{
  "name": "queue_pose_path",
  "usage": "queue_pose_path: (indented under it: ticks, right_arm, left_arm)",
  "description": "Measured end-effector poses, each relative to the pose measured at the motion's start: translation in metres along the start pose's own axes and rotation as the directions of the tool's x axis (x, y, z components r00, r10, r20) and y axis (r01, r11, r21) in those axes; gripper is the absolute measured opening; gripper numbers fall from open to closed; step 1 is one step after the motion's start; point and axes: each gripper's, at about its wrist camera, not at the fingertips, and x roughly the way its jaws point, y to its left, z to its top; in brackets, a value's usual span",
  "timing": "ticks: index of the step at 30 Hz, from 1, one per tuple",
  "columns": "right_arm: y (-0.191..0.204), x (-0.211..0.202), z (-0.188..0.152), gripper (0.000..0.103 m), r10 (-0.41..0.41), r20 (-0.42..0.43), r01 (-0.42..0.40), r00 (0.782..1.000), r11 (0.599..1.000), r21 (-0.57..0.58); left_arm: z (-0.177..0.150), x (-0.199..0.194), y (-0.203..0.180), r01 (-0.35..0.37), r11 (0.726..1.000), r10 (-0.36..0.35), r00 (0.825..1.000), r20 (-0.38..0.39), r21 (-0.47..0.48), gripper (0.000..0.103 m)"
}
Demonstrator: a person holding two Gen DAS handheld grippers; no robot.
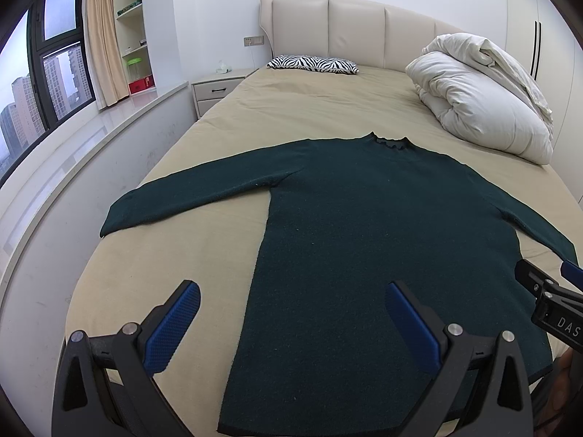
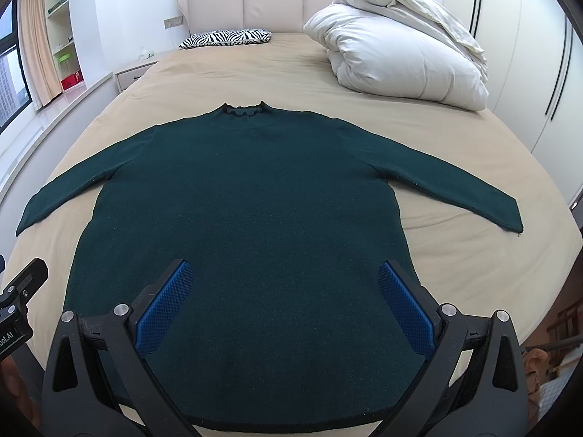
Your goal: Fold small clothes
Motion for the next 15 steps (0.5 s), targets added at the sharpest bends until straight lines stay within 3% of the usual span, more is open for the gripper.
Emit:
queue_pose_path:
  ticks: [15]
  right_arm:
    - [0.0035, 0.0053, 0.0005, 0.103, 0.001, -0.005, -0.001, 1.000, 1.000, -0.004]
  left_arm:
    - [-0.0006, 0.0003, -0.0023, 0.002, 1.000, -0.002, 1.000, -0.002, 0.000, 0.103]
